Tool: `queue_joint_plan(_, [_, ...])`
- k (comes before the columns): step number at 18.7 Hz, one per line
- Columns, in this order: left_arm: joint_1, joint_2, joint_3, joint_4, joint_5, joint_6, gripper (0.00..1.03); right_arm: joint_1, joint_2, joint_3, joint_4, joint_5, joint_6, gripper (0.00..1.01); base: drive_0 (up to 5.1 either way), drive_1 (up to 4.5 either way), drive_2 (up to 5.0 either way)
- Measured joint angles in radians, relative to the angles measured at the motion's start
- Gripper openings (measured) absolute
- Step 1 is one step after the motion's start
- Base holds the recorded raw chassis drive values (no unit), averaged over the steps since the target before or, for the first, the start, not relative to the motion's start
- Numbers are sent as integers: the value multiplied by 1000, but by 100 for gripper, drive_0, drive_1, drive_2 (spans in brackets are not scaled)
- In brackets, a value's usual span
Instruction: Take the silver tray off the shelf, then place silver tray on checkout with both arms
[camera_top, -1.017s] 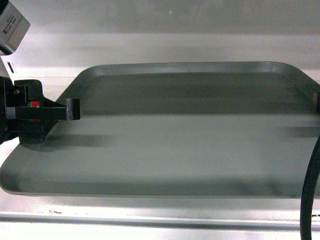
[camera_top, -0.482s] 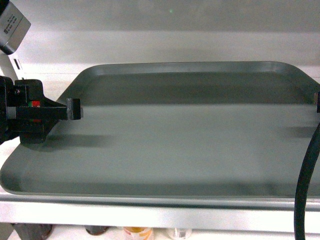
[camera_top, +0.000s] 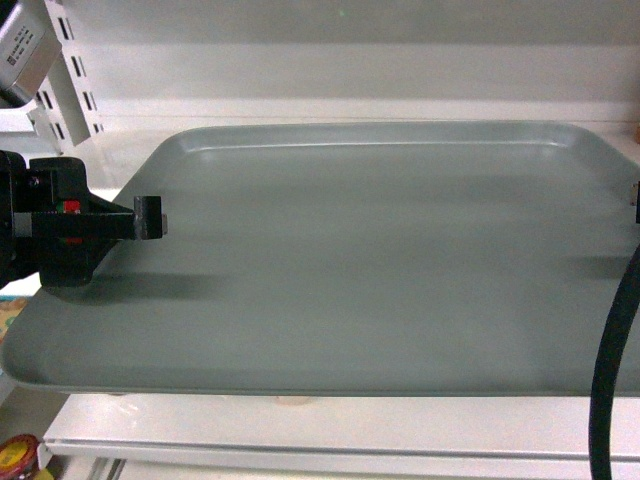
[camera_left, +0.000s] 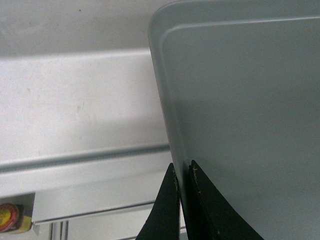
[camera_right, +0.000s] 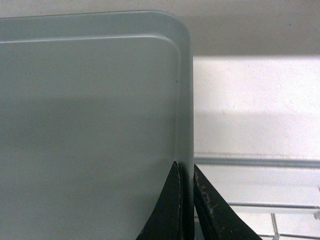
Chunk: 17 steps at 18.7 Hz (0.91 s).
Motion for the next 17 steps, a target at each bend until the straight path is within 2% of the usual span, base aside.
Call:
queue_joint_plan(4, [2, -2, 0, 1, 0, 2, 3, 0, 0, 2, 3, -2, 0, 3, 12, -259, 283])
queue_joint_plan(17, [2, -3, 1, 0, -1, 6, 3, 0, 0, 4, 1, 3, 0, 3, 4, -430, 437])
